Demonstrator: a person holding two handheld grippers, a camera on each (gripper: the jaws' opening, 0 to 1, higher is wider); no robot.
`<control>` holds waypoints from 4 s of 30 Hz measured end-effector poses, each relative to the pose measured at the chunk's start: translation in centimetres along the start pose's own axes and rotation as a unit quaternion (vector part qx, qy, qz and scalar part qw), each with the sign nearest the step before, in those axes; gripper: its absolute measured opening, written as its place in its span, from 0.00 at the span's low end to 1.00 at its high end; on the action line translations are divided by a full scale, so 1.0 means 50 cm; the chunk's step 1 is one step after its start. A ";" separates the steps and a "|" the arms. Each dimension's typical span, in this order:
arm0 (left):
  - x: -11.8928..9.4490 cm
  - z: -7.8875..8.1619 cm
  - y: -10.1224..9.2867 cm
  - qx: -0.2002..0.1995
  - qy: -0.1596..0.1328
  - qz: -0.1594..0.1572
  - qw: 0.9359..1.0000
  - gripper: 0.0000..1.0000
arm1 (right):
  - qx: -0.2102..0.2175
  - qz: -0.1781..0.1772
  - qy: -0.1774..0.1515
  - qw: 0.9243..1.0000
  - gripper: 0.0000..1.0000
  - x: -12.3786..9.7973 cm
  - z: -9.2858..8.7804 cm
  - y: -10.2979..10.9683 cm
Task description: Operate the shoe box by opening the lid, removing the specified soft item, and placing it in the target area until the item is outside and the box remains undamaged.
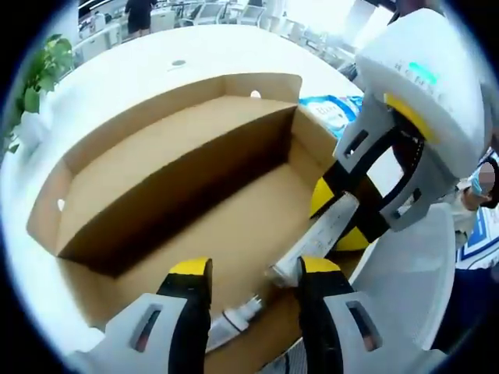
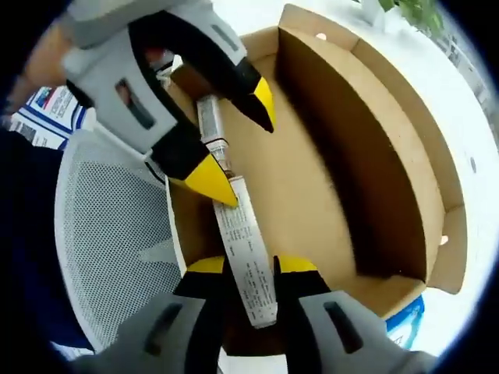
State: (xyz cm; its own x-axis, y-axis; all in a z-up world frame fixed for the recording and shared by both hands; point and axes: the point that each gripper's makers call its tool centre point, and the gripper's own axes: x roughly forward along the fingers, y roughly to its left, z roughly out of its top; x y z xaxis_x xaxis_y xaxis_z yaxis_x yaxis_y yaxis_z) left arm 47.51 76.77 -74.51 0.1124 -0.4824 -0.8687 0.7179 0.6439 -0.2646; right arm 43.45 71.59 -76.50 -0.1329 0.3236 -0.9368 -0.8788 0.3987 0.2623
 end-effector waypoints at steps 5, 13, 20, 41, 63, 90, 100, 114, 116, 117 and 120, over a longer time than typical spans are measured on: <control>-0.005 -0.004 0.003 -0.005 -0.006 0.001 1.000 0.42 | -0.027 0.001 0.001 1.000 0.21 0.004 0.001 0.001; -0.023 -0.016 0.008 -0.004 -0.043 -0.004 0.999 0.40 | -0.044 0.009 -0.032 0.998 0.16 -0.003 0.002 0.000; -0.057 -0.023 -0.025 0.031 -0.102 -0.011 0.994 0.39 | -0.072 -0.002 -0.027 0.997 0.15 -0.019 0.005 0.003; -0.130 -0.046 -0.085 0.093 -0.220 -0.018 0.971 0.44 | -0.118 -0.049 -0.055 0.990 0.15 -0.163 0.024 0.022; -0.123 -0.031 -0.132 0.118 -0.218 -0.039 0.968 0.45 | -0.119 -0.075 -0.030 0.990 0.15 -0.302 -0.083 0.005; -0.025 0.064 -0.315 0.191 -0.164 -0.076 0.965 0.45 | -0.088 -0.086 -0.043 0.992 0.15 -0.365 -0.294 -0.061; 0.030 0.144 -0.380 0.226 -0.136 -0.085 0.961 0.46 | -0.068 -0.088 -0.050 0.993 0.15 -0.387 -0.408 -0.111; 0.100 0.211 -0.457 0.244 -0.117 -0.092 0.958 0.46 | -0.059 -0.079 -0.044 0.994 0.15 -0.399 -0.529 -0.178; 0.112 0.214 -0.461 0.242 -0.108 -0.092 0.960 0.45 | -0.060 -0.079 -0.043 0.994 0.15 -0.397 -0.538 -0.189; 0.116 0.219 -0.464 0.242 -0.109 -0.092 0.960 0.46 | -0.060 -0.078 -0.043 0.994 0.15 -0.397 -0.542 -0.194; 0.130 0.239 -0.467 0.239 -0.107 -0.089 0.961 0.45 | -0.061 -0.076 -0.045 0.994 0.15 -0.397 -0.552 -0.212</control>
State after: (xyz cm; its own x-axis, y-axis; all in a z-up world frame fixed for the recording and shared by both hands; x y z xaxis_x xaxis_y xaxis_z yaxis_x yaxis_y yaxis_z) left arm 39.68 51.52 -68.96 0.0604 -0.7035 -0.7081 0.9665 0.2185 -0.1345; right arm 42.76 37.28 -67.06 0.0423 0.3446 -0.9378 -0.9351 0.3442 0.0843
